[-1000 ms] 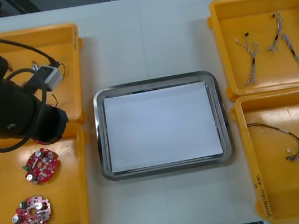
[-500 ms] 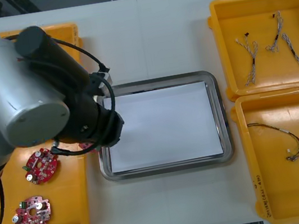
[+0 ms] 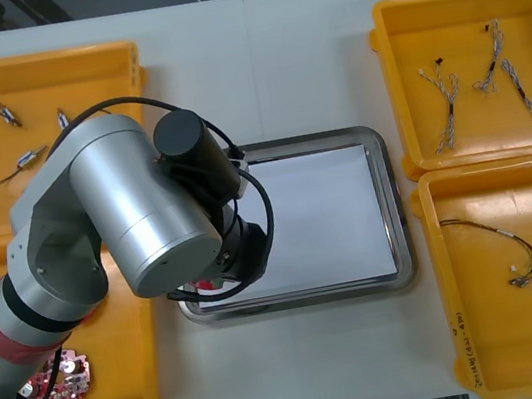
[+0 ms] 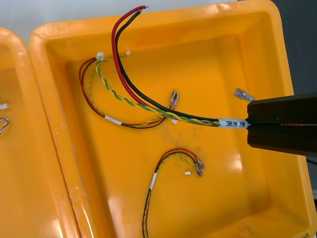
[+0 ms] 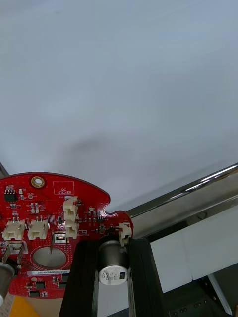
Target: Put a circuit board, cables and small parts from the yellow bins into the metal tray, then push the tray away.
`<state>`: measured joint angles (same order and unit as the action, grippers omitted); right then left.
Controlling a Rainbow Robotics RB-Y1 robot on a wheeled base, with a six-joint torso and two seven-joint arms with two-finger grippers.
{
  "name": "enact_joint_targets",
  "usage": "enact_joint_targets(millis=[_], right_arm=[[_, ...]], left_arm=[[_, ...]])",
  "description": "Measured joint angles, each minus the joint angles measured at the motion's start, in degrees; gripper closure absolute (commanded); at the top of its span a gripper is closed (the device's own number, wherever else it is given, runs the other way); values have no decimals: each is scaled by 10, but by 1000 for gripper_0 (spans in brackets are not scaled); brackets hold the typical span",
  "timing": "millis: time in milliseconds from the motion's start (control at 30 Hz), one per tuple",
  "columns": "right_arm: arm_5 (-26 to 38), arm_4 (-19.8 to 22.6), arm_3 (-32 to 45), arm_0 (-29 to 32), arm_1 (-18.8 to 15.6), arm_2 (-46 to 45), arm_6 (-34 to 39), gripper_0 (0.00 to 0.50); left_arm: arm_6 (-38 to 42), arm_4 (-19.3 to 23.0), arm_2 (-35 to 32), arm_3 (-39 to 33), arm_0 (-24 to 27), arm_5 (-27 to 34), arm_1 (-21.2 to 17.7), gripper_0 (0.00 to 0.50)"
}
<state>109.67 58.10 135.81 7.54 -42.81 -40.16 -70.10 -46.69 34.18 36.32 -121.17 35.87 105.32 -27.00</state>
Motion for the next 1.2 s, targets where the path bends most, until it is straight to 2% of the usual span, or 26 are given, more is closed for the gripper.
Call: enact_joint_targets(millis=[167, 500, 700, 1200], right_arm=[[0, -1, 0, -12, -18, 18, -71, 500], [1, 1, 1, -55, -48, 65, -154, 500], [1, 6, 18, -77, -66, 103, -155, 500], [1, 38, 37, -111, -80, 171, -155, 500]], left_arm=[[0, -16, 14, 38, 0, -28, 12, 498], [0, -34, 51, 76, 0, -65, 15, 498], [0, -47, 61, 84, 0, -92, 15, 498], [1, -57, 62, 84, -5, -95, 15, 492]])
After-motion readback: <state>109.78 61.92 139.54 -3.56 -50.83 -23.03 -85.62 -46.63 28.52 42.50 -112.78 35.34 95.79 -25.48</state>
